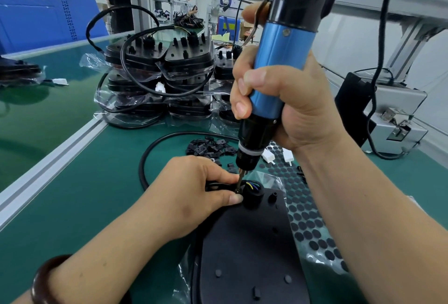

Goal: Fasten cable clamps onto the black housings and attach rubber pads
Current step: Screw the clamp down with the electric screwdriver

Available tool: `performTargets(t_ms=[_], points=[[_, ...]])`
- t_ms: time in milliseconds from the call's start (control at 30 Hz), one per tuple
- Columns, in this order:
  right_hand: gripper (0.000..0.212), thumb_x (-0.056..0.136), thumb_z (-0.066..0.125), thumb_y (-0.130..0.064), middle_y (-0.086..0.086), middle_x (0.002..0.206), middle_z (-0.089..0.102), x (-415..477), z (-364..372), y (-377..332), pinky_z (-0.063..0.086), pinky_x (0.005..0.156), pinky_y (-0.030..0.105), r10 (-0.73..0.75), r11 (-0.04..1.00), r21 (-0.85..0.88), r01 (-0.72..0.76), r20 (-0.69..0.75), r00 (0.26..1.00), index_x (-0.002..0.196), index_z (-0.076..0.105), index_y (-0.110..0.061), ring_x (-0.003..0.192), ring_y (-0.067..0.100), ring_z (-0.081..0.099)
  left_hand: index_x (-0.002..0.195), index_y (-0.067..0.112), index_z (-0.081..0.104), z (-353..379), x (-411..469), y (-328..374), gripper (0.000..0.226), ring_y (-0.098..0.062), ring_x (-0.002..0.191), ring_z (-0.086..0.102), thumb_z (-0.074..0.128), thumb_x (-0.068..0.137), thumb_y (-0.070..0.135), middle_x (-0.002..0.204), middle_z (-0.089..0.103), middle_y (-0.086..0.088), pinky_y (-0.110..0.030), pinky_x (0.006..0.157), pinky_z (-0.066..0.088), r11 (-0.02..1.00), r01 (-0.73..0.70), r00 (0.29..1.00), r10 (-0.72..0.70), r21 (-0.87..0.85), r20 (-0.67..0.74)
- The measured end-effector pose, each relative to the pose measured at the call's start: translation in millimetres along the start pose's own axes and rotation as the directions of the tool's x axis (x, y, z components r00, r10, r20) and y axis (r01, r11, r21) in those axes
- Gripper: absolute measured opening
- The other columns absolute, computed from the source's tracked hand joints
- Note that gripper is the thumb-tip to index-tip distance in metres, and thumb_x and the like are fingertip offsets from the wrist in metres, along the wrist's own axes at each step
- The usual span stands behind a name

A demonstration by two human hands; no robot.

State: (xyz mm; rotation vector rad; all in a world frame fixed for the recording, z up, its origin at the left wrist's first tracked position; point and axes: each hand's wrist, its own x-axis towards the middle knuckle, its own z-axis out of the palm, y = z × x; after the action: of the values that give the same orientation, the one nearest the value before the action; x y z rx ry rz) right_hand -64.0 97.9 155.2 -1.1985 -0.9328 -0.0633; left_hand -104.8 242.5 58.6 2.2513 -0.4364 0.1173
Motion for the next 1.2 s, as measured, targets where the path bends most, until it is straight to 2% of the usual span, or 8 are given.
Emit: performTargets(t_ms=[167, 233, 400, 500, 700, 867, 1000, 1200], points=[[0.05, 0.069, 0.056, 0.01, 0.002, 0.063, 0.053, 0, 1, -2, 0.044, 0.052, 0.028, -0.016, 0.999, -0.032, 0.016, -0.008, 1.0, 0.117, 0.047, 0.0, 0.045, 0.021, 0.049, 0.091, 0.048, 0.07, 1, 1, -2, 0.025, 0.012, 0.091, 0.057, 0.08, 0.07, 0.04, 0.091, 0.065, 0.027, 0.0, 0.079, 0.038, 1.0, -0.011, 1.0, 0.011, -0.008, -0.024], [0.059, 0.07, 0.055, 0.007, 0.005, 0.064, 0.051, 2, -3, -8, 0.044, 0.052, 0.028, -0.014, 1.0, -0.007, 0.013, -0.089, 0.996, 0.127, 0.044, 0.001, 0.045, 0.022, 0.049, 0.088, 0.053, 0.066, 1, 0, -1, 0.027, 0.014, 0.09, 0.057, 0.08, 0.069, 0.039, 0.089, 0.065, 0.029, 0.001, 0.078, 0.038, 0.999, -0.033, 0.999, 0.032, -0.022, -0.024], [0.034, 0.069, 0.06, -0.008, 0.006, 0.063, 0.05, 8, -44, -55, 0.044, 0.05, 0.026, -0.053, 0.999, -0.011, 0.053, -0.347, 0.936, 0.101, 0.05, -0.006, 0.048, 0.019, 0.048, 0.105, 0.062, 0.058, -11, -1, -3, 0.05, 0.018, 0.1, 0.055, 0.082, 0.067, 0.042, 0.103, 0.062, 0.038, 0.002, 0.08, 0.04, 0.997, -0.024, 0.995, 0.03, -0.07, 0.095], [0.016, 0.078, 0.057, -0.014, 0.004, 0.069, 0.055, -6, -78, -81, 0.044, 0.051, 0.025, -0.039, 0.994, -0.111, -0.015, -0.469, 0.882, 0.091, 0.048, -0.013, 0.05, 0.019, 0.05, 0.102, 0.061, 0.06, -9, 3, -2, 0.044, 0.022, 0.102, 0.05, 0.081, 0.068, 0.041, 0.099, 0.063, 0.036, 0.007, 0.08, 0.033, 0.997, -0.075, 0.995, 0.073, 0.017, 0.063], [0.012, 0.08, 0.059, -0.018, 0.001, 0.07, 0.054, -51, -136, -85, 0.047, 0.048, 0.024, 0.093, 0.976, -0.104, -0.194, -0.605, 0.791, 0.086, 0.05, -0.013, 0.052, 0.019, 0.054, 0.09, 0.049, 0.07, -4, 4, 2, 0.029, 0.016, 0.088, 0.057, 0.082, 0.067, 0.038, 0.089, 0.064, 0.034, 0.003, 0.074, 0.035, 0.996, -0.081, 0.997, 0.081, 0.042, 0.004], [0.036, 0.079, 0.062, -0.014, 0.005, 0.072, 0.053, -78, -161, -62, 0.048, 0.045, 0.026, 0.183, 0.966, -0.031, -0.256, -0.62, 0.763, 0.106, 0.039, -0.011, 0.049, 0.02, 0.054, 0.09, 0.054, 0.068, -7, 3, 6, 0.029, 0.017, 0.092, 0.057, 0.079, 0.065, 0.045, 0.092, 0.062, 0.038, 0.002, 0.079, 0.037, 0.994, -0.055, 0.998, 0.051, 0.097, 0.044], [0.049, 0.074, 0.065, -0.015, 0.006, 0.072, 0.053, -90, -169, -47, 0.048, 0.043, 0.027, 0.235, 0.958, 0.019, -0.285, -0.62, 0.749, 0.112, 0.034, -0.013, 0.048, 0.022, 0.054, 0.113, 0.056, 0.058, -22, 17, 27, 0.049, 0.021, 0.107, 0.048, 0.076, 0.068, 0.052, 0.113, 0.055, 0.041, -0.005, 0.097, 0.032, 0.962, -0.078, 0.985, 0.034, 0.261, 0.17], [0.054, 0.069, 0.069, -0.016, 0.007, 0.074, 0.052, -96, -167, -34, 0.047, 0.042, 0.028, 0.266, 0.96, 0.092, -0.266, -0.607, 0.749, 0.111, 0.034, -0.015, 0.047, 0.022, 0.055, 0.13, 0.034, 0.056, 33, 77, 113, 0.049, 0.003, 0.107, 0.06, 0.066, 0.083, 0.047, 0.122, 0.063, 0.017, -0.02, 0.096, 0.043, 0.997, -0.042, 0.95, 0.059, -0.064, 0.305]])
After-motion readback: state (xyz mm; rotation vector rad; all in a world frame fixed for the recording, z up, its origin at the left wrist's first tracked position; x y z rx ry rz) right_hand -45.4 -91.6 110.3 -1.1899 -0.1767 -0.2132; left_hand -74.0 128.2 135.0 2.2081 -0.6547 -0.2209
